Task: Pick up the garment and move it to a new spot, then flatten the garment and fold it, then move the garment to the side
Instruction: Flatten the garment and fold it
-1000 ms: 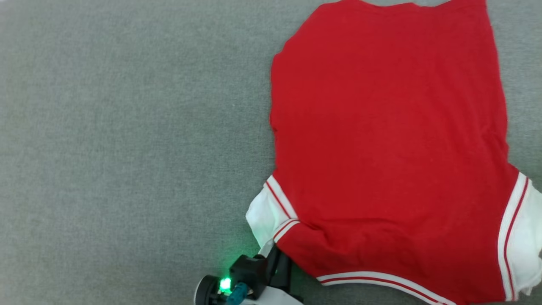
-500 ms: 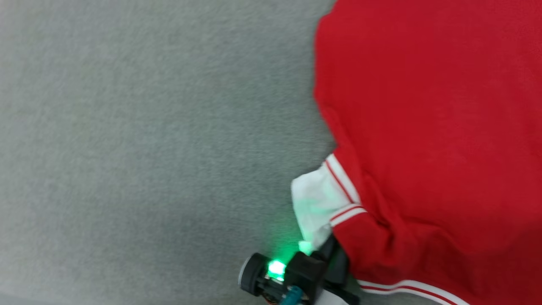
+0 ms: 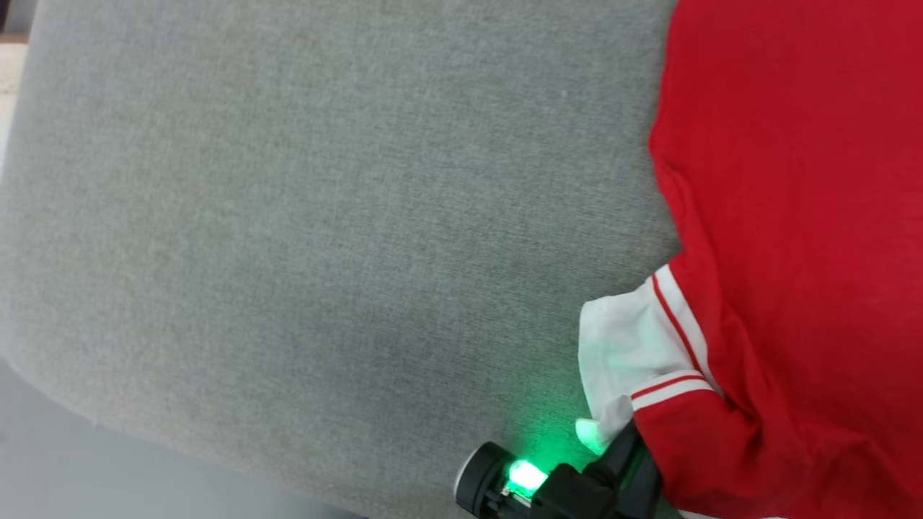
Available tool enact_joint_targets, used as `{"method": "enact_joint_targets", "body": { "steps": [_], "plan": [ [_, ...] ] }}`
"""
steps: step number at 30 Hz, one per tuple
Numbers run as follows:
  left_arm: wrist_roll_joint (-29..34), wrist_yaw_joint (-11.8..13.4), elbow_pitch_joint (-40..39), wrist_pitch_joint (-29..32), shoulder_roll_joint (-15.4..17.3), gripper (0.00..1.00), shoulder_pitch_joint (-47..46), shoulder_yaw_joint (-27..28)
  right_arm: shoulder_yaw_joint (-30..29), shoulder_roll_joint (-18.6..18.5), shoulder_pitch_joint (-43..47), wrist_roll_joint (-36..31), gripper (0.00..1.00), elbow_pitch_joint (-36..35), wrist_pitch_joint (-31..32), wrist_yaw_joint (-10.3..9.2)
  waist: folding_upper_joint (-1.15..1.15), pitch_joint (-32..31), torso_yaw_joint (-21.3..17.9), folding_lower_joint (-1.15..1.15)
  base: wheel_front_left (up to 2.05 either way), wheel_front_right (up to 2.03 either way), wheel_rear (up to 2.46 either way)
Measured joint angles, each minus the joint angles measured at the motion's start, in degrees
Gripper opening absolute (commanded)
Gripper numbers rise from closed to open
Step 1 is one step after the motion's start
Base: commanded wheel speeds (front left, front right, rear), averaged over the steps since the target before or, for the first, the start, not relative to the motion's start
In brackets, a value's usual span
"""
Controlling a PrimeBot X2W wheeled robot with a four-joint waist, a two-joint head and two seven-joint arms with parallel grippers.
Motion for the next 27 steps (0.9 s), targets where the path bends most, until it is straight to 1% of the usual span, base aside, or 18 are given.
{"method": "enact_joint_targets", "body": {
  "steps": [3, 4, 5, 6, 11, 15, 19, 24, 27],
  "plan": [
    [-0.1, 0.3, -0.2, -0.1, -0.2, 0.0, -0.1, -0.4, 1.3, -0.4, -1.5, 0.6, 1.0, 1.1, 0.7, -0.01, 0.0, 0.9, 0.8, 0.0, 0.0, 0.0, 0.0],
    [-0.1, 0.3, -0.3, -0.1, -0.2, 0.0, -0.2, -0.5, 1.6, -0.5, -1.9, 0.9, 0.93, 1.4, 0.7, 0.0, 0.0, 1.1, 1.0, 0.0, 0.0, 0.0, 0.0],
    [-0.2, 0.3, -0.4, -0.2, -0.2, 0.0, -0.3, -0.5, 1.9, -0.7, -2.2, 1.2, 0.62, 1.6, 0.9, 0.0, 0.0, 1.3, 1.1, 0.0, 0.0, 0.0, 0.0],
    [-0.2, 0.3, -0.4, -0.2, -0.2, 0.0, -0.4, -0.6, 2.4, -0.8, -2.5, 1.5, 0.0, 1.8, 1.1, 0.0, 0.0, 1.3, 1.1, 0.0, 0.0, 0.0, 0.0],
    [-0.6, 0.3, -0.1, -0.1, -0.1, 0.0, -0.7, -0.6, 4.5, -0.7, -3.3, 2.1, 0.0, 3.3, 0.8, 0.01, 0.0, 0.8, 0.8, 0.0, 0.0, 0.0, 0.0],
    [-0.8, 0.3, 0.1, -0.1, 0.0, 0.0, -0.8, -0.4, 6.2, -0.4, -3.9, 3.1, 0.0, 3.9, -1.2, 0.01, 0.0, 0.3, 0.2, 0.0, 0.0, 0.0, 0.0],
    [-1.1, 0.3, -0.4, 0.0, 0.1, 0.0, -1.1, 0.6, 8.3, -1.0, -4.2, 3.8, 0.0, 2.3, -3.4, 0.0, 0.0, -0.3, -0.6, 0.0, 0.0, 0.0, 0.0],
    [-1.3, 0.4, -0.4, 0.1, 0.2, 0.0, -1.3, 3.9, 12.1, -4.7, -1.6, 7.3, 0.0, -3.4, -6.0, 0.0, 0.0, -2.2, -1.6, 0.0, 0.0, 0.0, 0.0],
    [-1.4, -0.3, -0.2, 0.1, 0.2, 0.0, -1.5, 5.7, 14.3, -7.3, 0.4, 9.1, 0.0, -6.8, -7.9, 0.0, 0.0, -3.9, -2.6, 0.0, 0.0, 0.0, 0.0]
  ]
}}
